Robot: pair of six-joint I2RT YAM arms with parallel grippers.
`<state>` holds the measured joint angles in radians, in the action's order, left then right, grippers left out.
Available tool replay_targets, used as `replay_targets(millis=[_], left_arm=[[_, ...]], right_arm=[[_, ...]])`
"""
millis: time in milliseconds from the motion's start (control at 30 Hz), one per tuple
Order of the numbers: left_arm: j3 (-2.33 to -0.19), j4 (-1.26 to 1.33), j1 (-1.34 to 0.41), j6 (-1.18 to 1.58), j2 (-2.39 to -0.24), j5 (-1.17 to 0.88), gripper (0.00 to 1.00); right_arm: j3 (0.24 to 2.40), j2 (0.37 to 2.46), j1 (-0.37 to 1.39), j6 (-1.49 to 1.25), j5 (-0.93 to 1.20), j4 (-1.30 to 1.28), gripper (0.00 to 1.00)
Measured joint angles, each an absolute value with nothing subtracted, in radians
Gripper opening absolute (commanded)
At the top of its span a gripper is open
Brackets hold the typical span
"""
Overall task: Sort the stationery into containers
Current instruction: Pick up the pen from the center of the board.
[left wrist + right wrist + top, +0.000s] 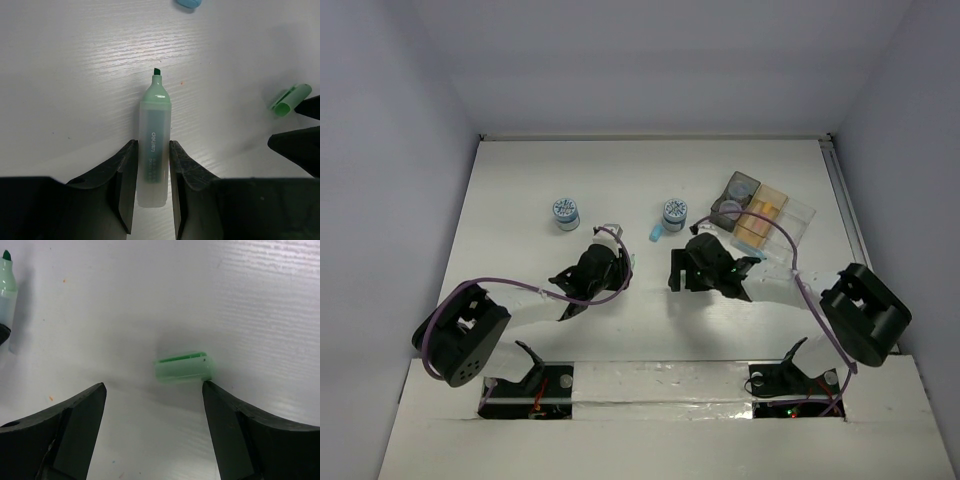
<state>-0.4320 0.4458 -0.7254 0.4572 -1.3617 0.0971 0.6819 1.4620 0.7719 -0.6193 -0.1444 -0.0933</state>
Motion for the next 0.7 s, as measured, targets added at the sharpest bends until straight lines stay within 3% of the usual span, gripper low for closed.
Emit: replay_targets(millis=[167,533,700], left_arm=[[-0.432,0.446,-0.725,0.457,-1.362,0.096,0.00],[-0.418,0.453,-0.725,0.458,-1.354,0.085,0.00],[-0.416,0.454,-0.725,0.461,-1.353,0.079,0.00]], right_arm=[[0.725,1.515,0.772,-0.587,-0.181,-0.085,0.82],[0.817,1.598,0.772,-0.529,-0.221,-0.145,0.56],[0.864,1.628,0.772,-0.511,-0.236,-0.205,0.54]])
